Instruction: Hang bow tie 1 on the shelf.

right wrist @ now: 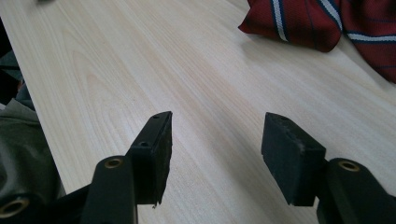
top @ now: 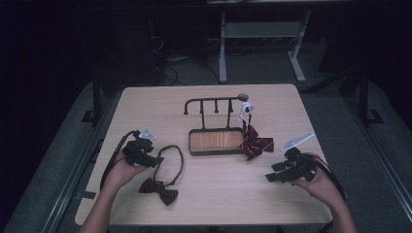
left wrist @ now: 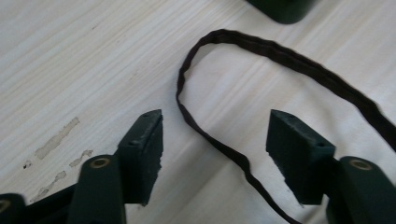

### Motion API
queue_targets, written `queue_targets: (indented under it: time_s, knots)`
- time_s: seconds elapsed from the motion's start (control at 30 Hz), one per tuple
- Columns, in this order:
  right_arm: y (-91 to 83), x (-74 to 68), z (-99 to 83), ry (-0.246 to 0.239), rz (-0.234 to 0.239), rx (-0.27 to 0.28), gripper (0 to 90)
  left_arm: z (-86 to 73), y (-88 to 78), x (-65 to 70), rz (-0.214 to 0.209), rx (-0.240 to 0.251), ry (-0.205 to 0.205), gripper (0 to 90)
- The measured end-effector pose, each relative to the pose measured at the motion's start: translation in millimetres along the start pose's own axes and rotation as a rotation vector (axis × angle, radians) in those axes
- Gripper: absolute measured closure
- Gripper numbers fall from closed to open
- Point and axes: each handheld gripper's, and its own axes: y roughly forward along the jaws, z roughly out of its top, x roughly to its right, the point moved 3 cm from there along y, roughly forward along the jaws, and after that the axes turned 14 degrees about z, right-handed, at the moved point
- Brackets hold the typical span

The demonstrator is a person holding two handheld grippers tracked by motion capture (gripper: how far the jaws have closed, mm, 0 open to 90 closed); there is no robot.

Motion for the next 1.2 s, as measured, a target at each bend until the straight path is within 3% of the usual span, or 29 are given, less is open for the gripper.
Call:
queue_targets:
  time_s: [0.37, 0.7, 1.03, 1.2]
  knots:
    - [-0.2, -0.3, -1.2, -0.010, 0.007, 0.004, 43.4, 5.3, 24.9, -10.0, -0.015, -0.095, -0.022, 52.6]
    - [-0.9, -3.8, 0.8, -0.012, 0.009, 0.007, 43.8, 4.5, 35.5, -12.7, -0.038, -0.128, -0.031, 67.2]
    - [-6.3, -3.9, 0.5, -0.013, 0.007, 0.028, 44.1, 5.9, 37.3, -12.8, -0.040, -0.115, -0.015, 89.1]
    - [-5.9, -1.2, -0.7, -0.004, 0.005, 0.030, 44.2, 4.9, 34.5, -12.7, -0.057, -0.113, -0.013, 89.7]
